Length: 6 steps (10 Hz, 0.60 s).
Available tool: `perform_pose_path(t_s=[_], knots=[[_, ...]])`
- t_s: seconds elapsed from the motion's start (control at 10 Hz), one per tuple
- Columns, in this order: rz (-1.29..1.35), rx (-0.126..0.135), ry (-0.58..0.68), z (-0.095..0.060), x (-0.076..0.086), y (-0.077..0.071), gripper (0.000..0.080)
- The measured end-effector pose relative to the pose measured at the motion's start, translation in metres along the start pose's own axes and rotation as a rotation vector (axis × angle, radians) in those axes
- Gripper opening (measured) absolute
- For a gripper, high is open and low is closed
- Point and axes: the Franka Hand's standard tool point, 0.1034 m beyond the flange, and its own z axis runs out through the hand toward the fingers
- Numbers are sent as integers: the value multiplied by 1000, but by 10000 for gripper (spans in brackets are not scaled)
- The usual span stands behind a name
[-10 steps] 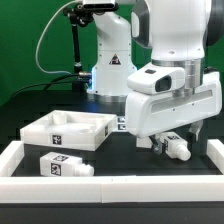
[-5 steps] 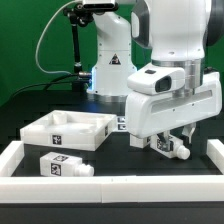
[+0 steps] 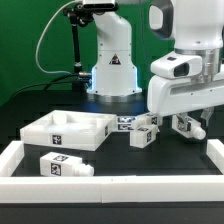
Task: Assemble one leg
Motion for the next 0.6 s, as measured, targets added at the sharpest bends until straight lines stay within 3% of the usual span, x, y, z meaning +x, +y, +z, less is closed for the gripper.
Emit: perform_pose_path(t_s=[0.4, 0.6], knots=[[30, -2, 28, -1, 5, -4, 285], [102, 10, 28, 17, -11, -39, 286]])
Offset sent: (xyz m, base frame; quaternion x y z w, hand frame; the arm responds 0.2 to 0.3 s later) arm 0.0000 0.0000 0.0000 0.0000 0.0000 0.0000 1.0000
